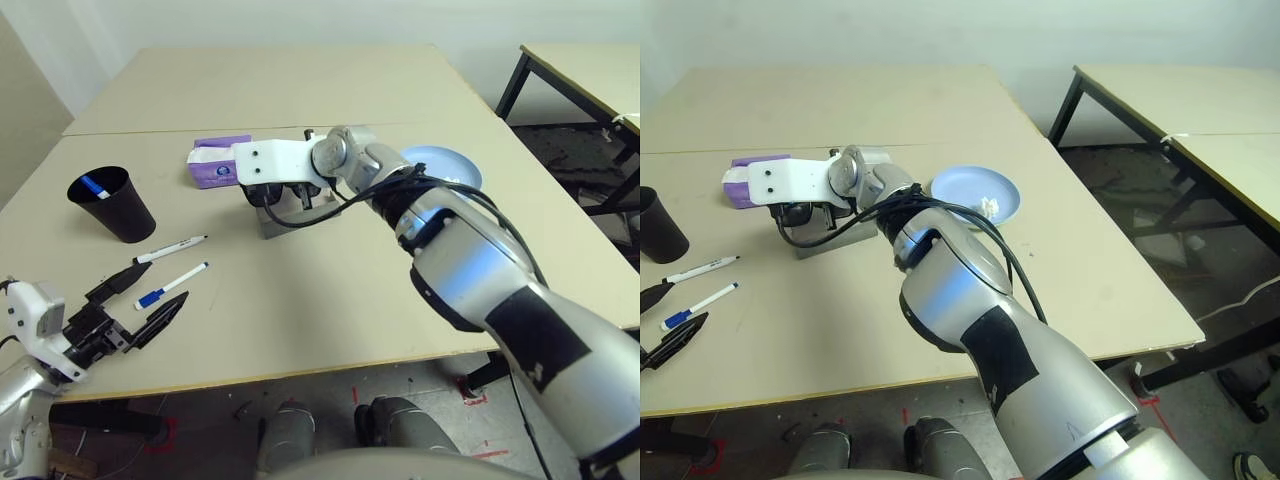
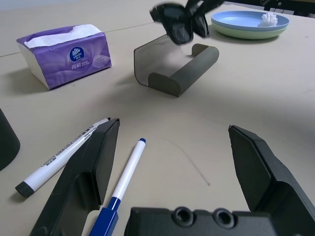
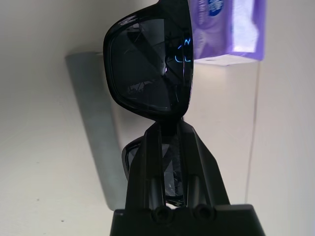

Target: Organize and tidy the items on the table.

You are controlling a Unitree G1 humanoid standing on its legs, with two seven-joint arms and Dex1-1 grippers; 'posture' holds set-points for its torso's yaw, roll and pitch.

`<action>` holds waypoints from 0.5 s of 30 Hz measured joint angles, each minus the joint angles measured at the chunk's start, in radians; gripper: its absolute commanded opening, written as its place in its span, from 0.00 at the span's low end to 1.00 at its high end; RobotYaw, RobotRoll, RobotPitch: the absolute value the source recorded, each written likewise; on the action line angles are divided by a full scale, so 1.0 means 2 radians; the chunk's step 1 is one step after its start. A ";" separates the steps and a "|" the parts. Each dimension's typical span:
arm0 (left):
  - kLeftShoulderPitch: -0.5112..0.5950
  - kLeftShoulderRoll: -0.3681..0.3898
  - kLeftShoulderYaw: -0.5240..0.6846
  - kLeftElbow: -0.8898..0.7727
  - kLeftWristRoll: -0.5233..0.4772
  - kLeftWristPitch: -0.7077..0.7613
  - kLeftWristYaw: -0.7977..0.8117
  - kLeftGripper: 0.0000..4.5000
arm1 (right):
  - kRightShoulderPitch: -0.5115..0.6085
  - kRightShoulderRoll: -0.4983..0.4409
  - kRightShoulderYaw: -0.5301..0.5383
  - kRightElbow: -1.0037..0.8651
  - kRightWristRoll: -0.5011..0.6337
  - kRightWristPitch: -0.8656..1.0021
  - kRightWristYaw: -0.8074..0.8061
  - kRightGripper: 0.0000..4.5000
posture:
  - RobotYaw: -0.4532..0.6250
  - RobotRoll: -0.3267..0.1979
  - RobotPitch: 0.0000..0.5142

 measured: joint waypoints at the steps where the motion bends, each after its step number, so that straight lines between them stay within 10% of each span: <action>1: 0.002 -0.001 0.000 -0.008 0.000 0.003 0.004 1.00 | 0.003 0.000 0.000 0.001 -0.002 0.000 0.000 0.03 | 0.61 0.62 0.17; 15: 0.032 -0.016 -0.001 -0.125 -0.001 0.068 0.058 1.00 | 0.013 0.000 0.000 0.003 -0.017 0.000 -0.058 0.03 | 0.63 0.62 0.20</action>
